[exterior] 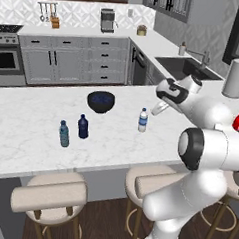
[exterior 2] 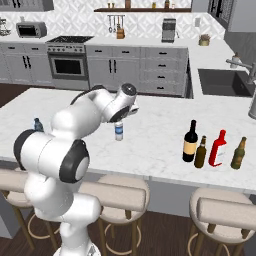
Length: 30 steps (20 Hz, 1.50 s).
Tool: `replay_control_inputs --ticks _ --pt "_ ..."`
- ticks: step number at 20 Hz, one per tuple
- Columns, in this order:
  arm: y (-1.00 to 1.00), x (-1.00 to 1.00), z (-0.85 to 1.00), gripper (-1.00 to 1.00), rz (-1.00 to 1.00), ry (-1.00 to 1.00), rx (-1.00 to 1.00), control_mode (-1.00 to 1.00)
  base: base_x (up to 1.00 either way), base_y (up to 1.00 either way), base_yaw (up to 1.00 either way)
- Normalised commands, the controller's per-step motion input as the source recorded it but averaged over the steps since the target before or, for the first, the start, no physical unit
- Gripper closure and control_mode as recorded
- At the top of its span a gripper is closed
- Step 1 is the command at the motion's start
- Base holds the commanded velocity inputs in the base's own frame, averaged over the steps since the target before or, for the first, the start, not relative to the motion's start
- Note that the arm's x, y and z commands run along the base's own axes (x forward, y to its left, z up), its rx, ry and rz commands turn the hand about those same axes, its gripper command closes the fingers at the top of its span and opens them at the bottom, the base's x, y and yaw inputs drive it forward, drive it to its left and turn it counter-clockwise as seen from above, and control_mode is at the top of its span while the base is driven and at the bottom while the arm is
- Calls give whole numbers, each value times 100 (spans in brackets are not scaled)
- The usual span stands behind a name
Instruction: Move the plastic bottles in the middle to the plastics group, and the glass bottles in the middle to the glass group.
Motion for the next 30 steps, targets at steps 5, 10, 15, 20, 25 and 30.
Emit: replay_control_inputs --ticks 5,10,15,20,25,30 --pt "32 44 8 -100 -25 21 0 -100 0 0 0" --pt "18 34 -6 -100 -30 12 0 -100 0 0 0" --pt "13 25 -18 -100 -22 27 1 -100 0 0 0" --pt "0 27 -22 -100 -16 20 0 -100 0 0 0" --pt "-1 19 -23 -100 -8 5 0 -100 0 0 0" --pt "-6 18 -39 -100 -2 4 0 -100 0 0 0"
